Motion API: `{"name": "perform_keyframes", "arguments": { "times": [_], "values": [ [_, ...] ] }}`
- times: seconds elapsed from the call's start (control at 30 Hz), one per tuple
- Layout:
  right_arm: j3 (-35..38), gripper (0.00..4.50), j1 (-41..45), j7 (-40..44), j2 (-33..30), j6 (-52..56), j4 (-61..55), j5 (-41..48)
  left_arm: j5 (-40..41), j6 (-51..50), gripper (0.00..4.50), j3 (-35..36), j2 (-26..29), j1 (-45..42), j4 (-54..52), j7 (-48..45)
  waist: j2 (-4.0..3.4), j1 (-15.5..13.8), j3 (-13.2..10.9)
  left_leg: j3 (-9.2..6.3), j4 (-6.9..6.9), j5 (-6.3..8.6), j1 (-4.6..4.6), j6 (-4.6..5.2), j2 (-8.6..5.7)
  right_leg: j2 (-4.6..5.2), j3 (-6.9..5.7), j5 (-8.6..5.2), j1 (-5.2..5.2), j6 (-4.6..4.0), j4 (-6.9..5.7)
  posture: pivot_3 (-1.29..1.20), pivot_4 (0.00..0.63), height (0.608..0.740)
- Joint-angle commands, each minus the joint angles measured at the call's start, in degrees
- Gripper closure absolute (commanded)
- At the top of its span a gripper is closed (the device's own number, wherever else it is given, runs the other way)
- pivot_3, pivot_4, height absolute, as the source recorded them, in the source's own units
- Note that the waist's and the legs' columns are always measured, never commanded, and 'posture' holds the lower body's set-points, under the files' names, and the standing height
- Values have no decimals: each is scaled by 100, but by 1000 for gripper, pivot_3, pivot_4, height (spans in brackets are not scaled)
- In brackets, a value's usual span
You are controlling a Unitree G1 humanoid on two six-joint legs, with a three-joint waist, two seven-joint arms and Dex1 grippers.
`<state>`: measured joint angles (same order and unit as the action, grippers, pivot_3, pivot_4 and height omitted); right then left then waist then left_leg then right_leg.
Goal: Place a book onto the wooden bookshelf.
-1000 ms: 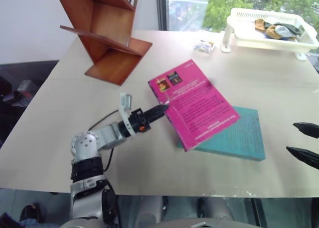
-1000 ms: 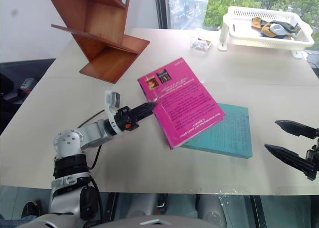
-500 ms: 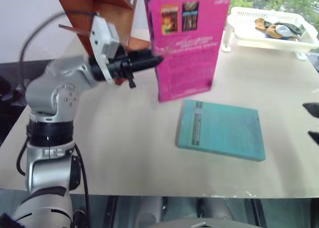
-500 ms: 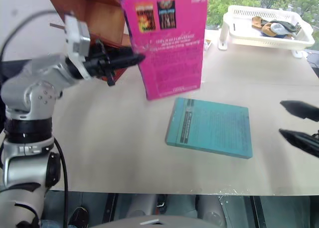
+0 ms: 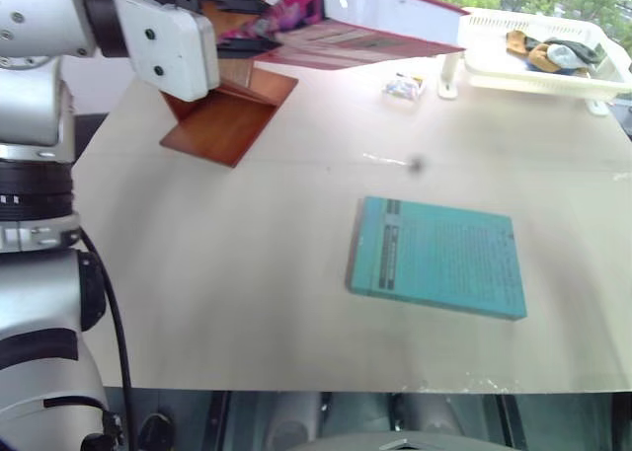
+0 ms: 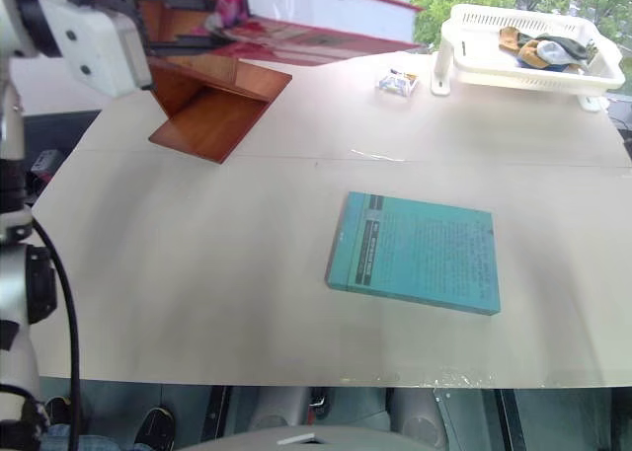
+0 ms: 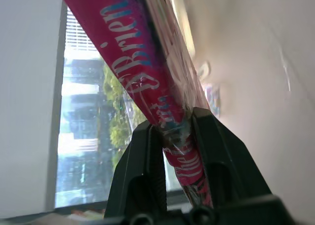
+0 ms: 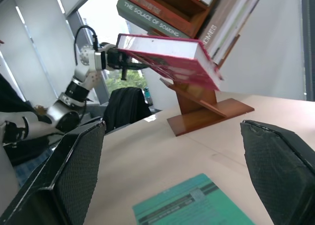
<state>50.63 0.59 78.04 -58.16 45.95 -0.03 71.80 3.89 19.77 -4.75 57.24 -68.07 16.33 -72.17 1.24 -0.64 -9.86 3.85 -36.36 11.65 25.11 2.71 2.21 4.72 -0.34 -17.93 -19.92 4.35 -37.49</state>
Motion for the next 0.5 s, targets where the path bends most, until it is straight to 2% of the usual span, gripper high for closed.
{"name": "perform_keyframes", "arguments": {
  "times": [0.03, 0.17, 0.3, 0.5],
  "values": [
    [140, 0, 115, 133, -33, -88, 34, -52, -319, 493, 3923, 101, 330, -309, 319, -32, 0, 0, -2, 3, 0, 0, 0, 0, 0, -1, 2, 0, -4, 0, -4, 0, 150, 740],
    [119, 0, 238, 234, -65, -85, 185, -139, -892, 1094, 3923, -52, 556, -470, 993, 112, -1, 1, -2, 17, -6, 0, -3, 0, 1, -4, 18, -1, -17, 1, -29, 0, 150, 740],
    [98, 0, 364, 255, -58, -81, 251, -200, -1070, 1539, 3923, -119, 466, -620, 1703, 208, 0, -23, -3, 20, -11, 0, -3, 0, 3, -4, 21, -1, -20, 1, -36, 0, 150, 740],
    [98, 0, 514, 131, 56, -88, 124, -195, -2111, 2519, 3923, -568, 576, -1140, 3216, 871, 4, -5, -5, 24, -13, 0, 1, 0, 3, -4, 26, -1, -27, 1, -39, 0, 150, 740]
  ]
}}
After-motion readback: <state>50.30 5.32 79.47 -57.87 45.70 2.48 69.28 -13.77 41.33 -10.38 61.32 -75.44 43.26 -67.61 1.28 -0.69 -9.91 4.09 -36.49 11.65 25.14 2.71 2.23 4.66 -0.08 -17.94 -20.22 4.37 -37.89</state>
